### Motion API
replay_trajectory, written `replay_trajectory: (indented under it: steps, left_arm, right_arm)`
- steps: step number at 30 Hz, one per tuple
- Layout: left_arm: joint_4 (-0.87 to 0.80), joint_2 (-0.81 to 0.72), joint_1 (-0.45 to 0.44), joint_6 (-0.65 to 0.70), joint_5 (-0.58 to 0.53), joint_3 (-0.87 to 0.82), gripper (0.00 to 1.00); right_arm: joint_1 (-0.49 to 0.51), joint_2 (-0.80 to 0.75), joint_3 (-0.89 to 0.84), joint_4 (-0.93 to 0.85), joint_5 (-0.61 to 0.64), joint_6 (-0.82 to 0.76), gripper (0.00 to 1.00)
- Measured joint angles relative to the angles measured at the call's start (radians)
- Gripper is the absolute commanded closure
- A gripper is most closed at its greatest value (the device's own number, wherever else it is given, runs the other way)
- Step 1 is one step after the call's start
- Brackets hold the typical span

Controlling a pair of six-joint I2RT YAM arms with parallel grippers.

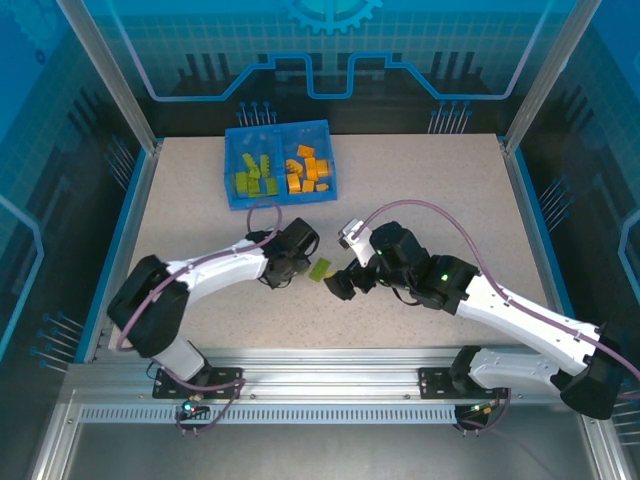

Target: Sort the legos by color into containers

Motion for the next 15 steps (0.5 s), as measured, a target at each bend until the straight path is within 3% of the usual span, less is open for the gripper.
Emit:
replay_trajectory:
  steps: [8, 15]
  left_arm:
    - [0.003, 0.150, 0.008, -0.004, 0.001, 0.103, 0.34]
    - [0.021, 0.191, 0.041, 0.015, 0.037, 0.105, 0.46]
  right_arm:
    - [-0.001, -0.050, -0.043, -0.004, 0.018, 0.004, 0.00]
    - [-0.003, -0.058, -0.052, -0.004, 0.018, 0.004, 0.00]
